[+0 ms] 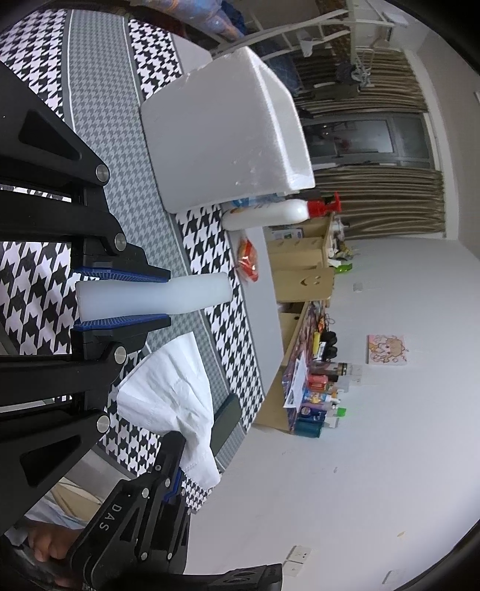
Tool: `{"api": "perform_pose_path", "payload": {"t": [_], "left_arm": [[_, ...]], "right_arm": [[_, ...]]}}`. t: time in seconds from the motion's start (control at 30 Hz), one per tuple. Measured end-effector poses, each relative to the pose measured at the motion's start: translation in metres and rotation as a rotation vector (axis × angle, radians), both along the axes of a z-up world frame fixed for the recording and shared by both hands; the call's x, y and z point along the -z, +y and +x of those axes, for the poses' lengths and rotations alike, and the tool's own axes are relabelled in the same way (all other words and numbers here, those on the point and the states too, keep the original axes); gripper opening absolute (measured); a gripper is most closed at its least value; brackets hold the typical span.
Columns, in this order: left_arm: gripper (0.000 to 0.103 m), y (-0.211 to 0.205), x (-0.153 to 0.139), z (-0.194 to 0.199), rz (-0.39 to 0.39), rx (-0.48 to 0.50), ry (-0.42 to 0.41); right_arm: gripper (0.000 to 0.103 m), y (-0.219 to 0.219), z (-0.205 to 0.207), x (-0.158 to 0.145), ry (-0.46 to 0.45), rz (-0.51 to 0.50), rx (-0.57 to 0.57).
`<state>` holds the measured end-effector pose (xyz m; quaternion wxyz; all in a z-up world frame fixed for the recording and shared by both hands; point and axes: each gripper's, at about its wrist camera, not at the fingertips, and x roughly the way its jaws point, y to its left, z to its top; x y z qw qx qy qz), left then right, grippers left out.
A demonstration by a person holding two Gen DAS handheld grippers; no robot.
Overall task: Organize soft objects
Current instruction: 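Carry the foam strip and tissue over the white foam box with both tools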
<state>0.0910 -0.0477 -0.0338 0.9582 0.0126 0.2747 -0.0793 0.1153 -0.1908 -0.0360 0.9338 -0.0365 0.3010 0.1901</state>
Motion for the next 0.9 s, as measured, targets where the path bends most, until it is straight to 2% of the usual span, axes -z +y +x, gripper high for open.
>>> {"api": "perform_pose_path", "payload": {"t": [0.9], "left_arm": [[0.018,0.022,-0.030,0.009,0.013,-0.011,-0.044]], "right_arm": [[0.008,0.021,0.009,-0.028,-0.056,0.013,-0.004]]}}
